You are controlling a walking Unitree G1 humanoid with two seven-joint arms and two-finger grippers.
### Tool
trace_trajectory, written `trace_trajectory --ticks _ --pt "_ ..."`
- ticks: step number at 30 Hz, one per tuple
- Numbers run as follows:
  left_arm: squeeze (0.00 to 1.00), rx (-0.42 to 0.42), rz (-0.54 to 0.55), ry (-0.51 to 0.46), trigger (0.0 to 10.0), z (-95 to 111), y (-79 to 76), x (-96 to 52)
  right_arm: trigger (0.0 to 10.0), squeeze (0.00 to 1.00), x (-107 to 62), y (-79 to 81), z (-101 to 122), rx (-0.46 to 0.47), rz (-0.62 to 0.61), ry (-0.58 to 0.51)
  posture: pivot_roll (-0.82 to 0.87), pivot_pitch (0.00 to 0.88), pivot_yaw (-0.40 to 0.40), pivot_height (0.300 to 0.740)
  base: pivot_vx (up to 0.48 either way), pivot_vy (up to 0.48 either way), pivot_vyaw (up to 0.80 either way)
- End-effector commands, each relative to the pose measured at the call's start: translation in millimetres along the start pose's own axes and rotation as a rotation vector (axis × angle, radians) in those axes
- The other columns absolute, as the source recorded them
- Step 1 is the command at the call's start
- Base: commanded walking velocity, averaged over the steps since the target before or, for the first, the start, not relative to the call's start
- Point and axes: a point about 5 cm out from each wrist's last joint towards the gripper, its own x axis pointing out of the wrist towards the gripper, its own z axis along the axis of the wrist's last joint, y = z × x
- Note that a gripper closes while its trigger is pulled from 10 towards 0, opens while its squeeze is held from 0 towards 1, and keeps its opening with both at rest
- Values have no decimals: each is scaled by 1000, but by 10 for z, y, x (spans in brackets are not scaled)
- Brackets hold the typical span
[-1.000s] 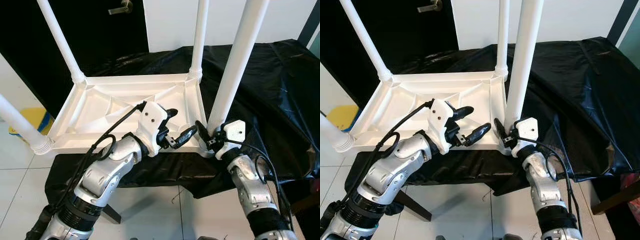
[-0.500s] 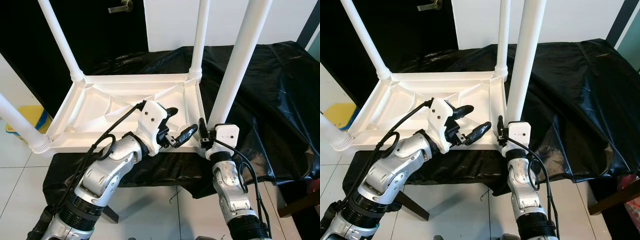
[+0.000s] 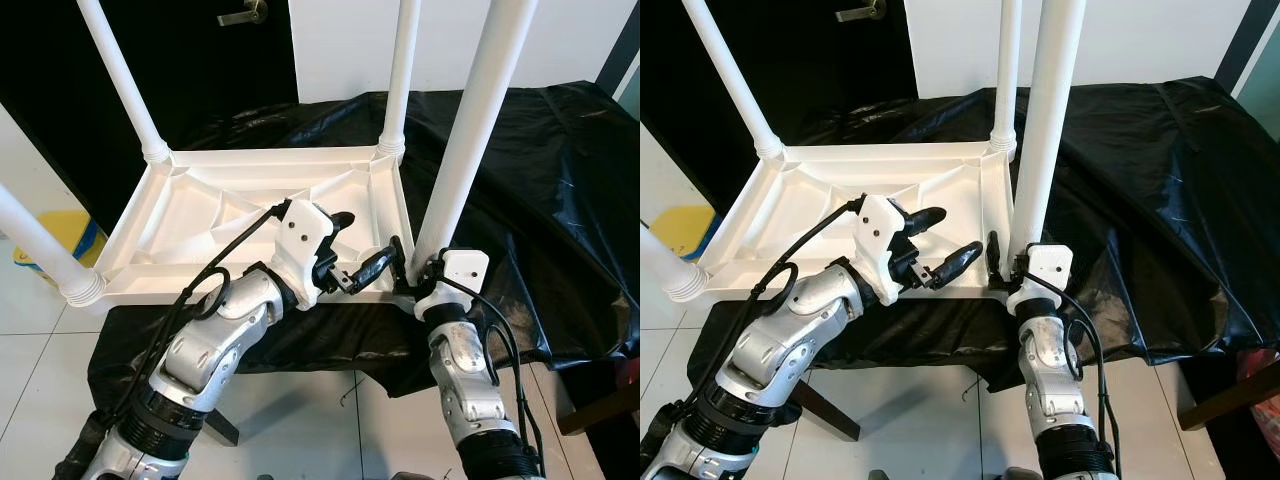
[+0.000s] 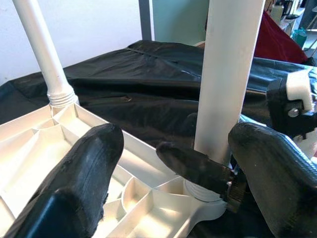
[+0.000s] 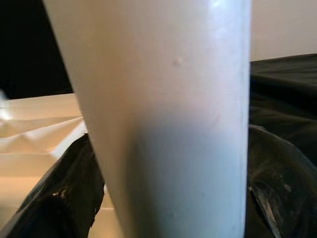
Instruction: Building children table
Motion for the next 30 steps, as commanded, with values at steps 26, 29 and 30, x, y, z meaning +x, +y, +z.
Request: trace_trajectory --ticks 26,29,30 --pt "0 -2 -227 94 10000 -234 -228 -64 0 0 162 -351 50 -138 518 165 -79 8 52 740 0 0 0" --pt "0 26 -211 141 10000 -329 -205 -73 0 0 159 -376 45 -142 526 174 -80 2 50 740 0 0 0" --pt "0 26 -211 141 10000 -329 -205 -73 0 0 159 -376 45 -142 526 174 -80 2 50 740 0 0 0"
